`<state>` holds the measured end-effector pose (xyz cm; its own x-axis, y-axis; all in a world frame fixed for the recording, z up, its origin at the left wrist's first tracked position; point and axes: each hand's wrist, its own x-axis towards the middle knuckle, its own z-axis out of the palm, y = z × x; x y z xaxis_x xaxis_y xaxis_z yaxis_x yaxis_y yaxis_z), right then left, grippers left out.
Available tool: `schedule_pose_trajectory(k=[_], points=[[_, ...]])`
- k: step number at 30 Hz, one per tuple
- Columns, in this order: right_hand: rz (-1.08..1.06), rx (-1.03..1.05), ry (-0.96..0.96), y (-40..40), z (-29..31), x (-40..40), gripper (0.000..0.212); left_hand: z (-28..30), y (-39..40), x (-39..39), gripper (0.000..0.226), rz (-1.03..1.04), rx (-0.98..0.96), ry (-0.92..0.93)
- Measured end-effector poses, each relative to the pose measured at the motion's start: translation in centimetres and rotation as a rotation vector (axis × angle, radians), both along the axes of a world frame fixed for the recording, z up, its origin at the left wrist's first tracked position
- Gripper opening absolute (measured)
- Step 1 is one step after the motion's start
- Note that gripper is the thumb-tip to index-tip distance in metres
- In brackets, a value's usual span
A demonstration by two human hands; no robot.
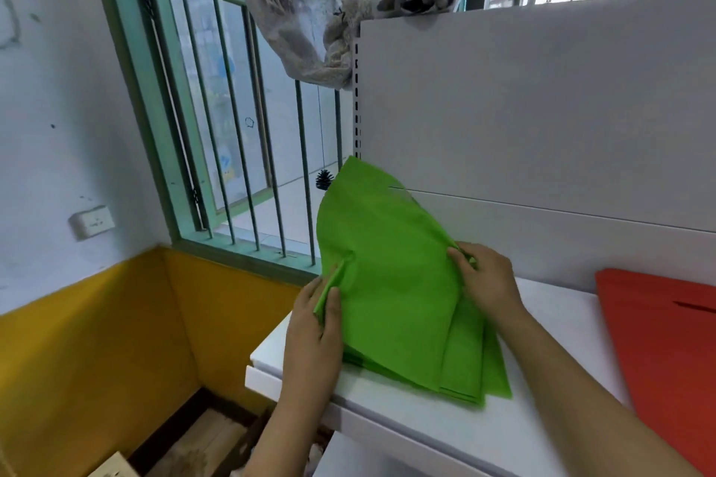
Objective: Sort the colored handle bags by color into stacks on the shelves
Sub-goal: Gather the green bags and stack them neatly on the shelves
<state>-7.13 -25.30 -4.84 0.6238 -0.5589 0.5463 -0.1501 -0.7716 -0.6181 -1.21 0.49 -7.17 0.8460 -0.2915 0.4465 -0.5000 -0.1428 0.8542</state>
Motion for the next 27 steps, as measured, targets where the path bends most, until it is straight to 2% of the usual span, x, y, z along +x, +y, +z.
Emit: schedule_pose_trajectory(k=[6, 8, 11, 14, 15, 19, 21, 23, 27], points=[[0.102, 0.382, -0.221, 2.7, 2.9, -1.0, 0.027, 2.8, 4.1, -0.5, 0.037, -0.196, -0.283, 0.325], [0.133, 0.472, -0.292, 3.9, 3.7, -1.8, 0.024, 3.3, 6.0, -0.8, 0.026, -0.193, -0.292, 0.375], [0.125, 0.519, -0.391, 6.4, 4.5, -3.3, 0.02, 3.1, 8.9, -1.5, 0.04, -0.201, -0.277, 0.401], [0.041, 0.502, -0.443, 9.0, 4.2, -4.8, 0.013, 2.6, 12.2, -2.5, 0.028, -0.216, -0.207, 0.35], [0.003, 0.485, -0.445, 9.8, 3.9, -5.5, 0.017, 2.2, 13.1, -2.8, 0.029, -0.218, -0.183, 0.338], [-0.114, 0.41, -0.397, 13.5, 2.4, -9.1, 0.044, -1.2, 16.5, -4.5, 0.077, -0.201, -0.025, 0.385], [-0.173, 0.397, -0.367, 15.5, 0.9, -11.7, 0.056, -3.5, 17.6, -6.5, 0.087, -0.198, 0.043, 0.422], [-0.259, 0.357, -0.349, 17.9, -0.5, -14.9, 0.062, -5.9, 18.2, -8.8, 0.074, -0.194, 0.074, 0.451], [-0.467, 0.297, -0.302, 22.0, -3.7, -22.6, 0.057, -10.4, 18.3, -14.1, 0.014, -0.343, 0.158, 0.514]])
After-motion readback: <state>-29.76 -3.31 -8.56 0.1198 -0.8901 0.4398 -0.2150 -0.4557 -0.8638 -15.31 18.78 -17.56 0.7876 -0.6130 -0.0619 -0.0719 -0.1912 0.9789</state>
